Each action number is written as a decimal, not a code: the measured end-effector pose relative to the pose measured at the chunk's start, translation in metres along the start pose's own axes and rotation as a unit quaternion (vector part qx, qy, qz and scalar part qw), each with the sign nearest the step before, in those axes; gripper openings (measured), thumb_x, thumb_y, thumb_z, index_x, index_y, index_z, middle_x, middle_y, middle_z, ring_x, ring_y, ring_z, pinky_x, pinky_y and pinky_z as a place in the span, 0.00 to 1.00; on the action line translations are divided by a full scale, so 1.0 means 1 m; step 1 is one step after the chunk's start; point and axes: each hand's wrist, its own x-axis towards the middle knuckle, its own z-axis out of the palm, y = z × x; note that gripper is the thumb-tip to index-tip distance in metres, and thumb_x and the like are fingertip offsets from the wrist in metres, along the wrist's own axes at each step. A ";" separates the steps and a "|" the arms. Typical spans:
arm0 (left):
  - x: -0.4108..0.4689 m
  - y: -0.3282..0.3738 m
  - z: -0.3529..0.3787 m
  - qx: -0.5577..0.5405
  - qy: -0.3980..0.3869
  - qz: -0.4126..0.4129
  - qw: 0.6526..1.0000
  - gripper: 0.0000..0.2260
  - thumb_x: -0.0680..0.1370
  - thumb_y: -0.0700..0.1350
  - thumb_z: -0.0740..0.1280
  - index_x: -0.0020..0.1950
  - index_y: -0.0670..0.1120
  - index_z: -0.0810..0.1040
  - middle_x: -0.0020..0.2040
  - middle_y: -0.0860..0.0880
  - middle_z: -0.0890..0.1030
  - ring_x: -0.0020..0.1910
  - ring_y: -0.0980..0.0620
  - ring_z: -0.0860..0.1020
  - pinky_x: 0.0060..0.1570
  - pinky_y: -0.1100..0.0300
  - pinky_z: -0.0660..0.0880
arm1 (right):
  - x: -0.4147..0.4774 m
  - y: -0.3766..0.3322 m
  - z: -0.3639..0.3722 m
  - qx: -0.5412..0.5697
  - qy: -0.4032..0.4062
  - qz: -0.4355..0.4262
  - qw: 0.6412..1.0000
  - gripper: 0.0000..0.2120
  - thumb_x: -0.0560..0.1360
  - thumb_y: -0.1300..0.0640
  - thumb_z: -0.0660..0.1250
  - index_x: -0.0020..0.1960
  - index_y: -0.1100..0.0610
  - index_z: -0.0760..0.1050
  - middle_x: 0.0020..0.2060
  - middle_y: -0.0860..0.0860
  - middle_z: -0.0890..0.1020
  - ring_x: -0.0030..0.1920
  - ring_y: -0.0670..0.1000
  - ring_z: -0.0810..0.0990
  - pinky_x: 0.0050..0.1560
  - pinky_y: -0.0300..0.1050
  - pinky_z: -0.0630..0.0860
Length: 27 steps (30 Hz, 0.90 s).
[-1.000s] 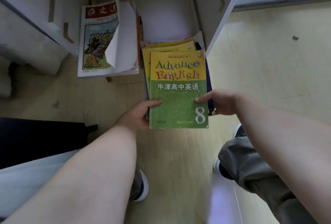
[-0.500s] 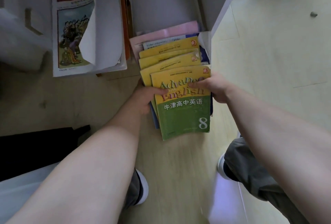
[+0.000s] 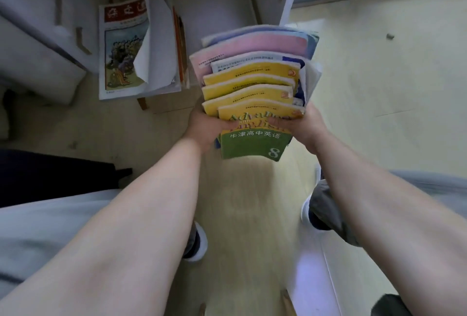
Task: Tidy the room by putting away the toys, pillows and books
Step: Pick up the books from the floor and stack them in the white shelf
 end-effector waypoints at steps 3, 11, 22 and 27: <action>-0.015 0.009 0.003 0.071 -0.032 0.028 0.997 0.29 0.64 0.39 0.84 0.64 0.46 0.80 0.50 0.56 0.85 0.44 0.63 0.82 0.36 0.64 0.81 | -0.022 0.008 -0.011 -0.002 0.012 -0.016 1.000 0.28 0.66 0.57 0.83 0.64 0.49 0.79 0.56 0.46 0.86 0.56 0.48 0.84 0.53 0.50 0.83; -0.035 -0.030 -0.003 0.048 -0.113 0.013 0.992 0.34 0.68 0.29 0.77 0.72 0.44 0.73 0.60 0.45 0.83 0.57 0.51 0.82 0.43 0.65 0.79 | -0.037 0.014 -0.021 -0.001 -0.095 0.037 0.995 0.26 0.69 0.66 0.79 0.64 0.50 0.79 0.53 0.45 0.86 0.56 0.45 0.83 0.52 0.41 0.79; -0.030 0.008 -0.011 -0.258 -0.041 -0.177 0.949 0.32 0.72 0.28 0.50 0.69 0.47 0.77 0.58 0.41 0.84 0.54 0.40 0.82 0.49 0.41 0.80 | -0.029 0.003 -0.031 0.162 -0.184 0.111 0.963 0.37 0.64 0.76 0.65 0.70 0.56 0.74 0.66 0.55 0.80 0.69 0.59 0.76 0.70 0.57 0.71; -0.025 0.020 0.005 -0.278 -0.042 -0.227 0.933 0.22 0.83 0.54 0.53 0.63 0.46 0.82 0.59 0.40 0.85 0.59 0.37 0.82 0.55 0.39 0.79 | -0.035 0.016 -0.039 0.348 -0.215 0.140 0.902 0.38 0.70 0.69 0.53 0.80 0.57 0.62 0.76 0.60 0.67 0.77 0.64 0.64 0.77 0.67 0.59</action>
